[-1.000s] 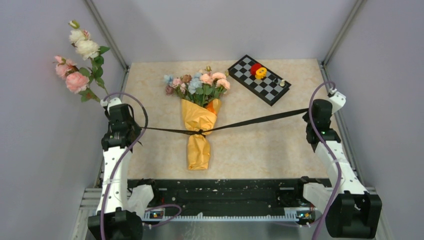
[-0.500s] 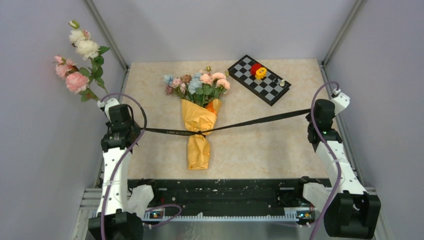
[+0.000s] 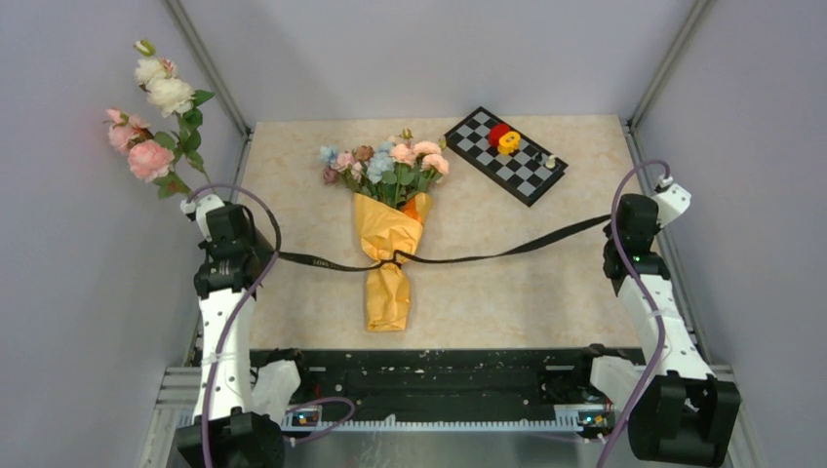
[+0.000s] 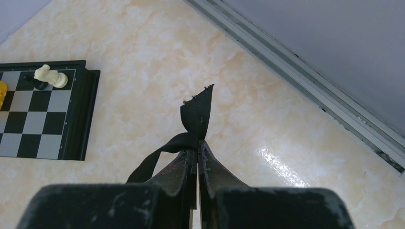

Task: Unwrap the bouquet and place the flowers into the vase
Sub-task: Untie the ribbon from the wrapping paper.

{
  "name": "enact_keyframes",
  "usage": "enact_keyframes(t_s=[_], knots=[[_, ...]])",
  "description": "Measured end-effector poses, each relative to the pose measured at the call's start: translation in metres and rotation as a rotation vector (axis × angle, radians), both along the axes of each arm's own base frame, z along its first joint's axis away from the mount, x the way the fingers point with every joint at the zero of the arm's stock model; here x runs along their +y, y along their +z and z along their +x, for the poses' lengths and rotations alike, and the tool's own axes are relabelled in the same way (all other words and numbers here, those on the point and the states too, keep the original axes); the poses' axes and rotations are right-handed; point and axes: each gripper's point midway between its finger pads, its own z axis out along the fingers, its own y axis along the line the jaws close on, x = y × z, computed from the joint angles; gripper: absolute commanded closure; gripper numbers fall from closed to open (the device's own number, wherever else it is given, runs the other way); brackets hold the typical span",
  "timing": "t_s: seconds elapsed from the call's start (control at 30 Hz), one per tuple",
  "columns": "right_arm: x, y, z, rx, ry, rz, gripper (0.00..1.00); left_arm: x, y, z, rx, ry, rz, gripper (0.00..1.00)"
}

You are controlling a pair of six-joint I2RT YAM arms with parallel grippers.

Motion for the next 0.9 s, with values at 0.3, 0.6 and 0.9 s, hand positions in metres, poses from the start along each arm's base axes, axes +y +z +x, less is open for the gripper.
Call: enact_keyframes(t_s=[0.3,0.6,0.9], knots=[[-0.009,0.002,-0.007,0.001,-0.049,-0.011,1.0,0.005,0.005,-0.004,-0.021,0.024,0.008,1.0],[-0.012,0.004,-0.011,0.0,-0.069,-0.018,1.0,0.017,0.019,-0.016,-0.066,0.097,0.056,1.0],[-0.015,0.004,-0.012,-0.002,-0.091,-0.022,0.79,0.022,0.022,-0.021,-0.077,0.132,0.074,0.65]])
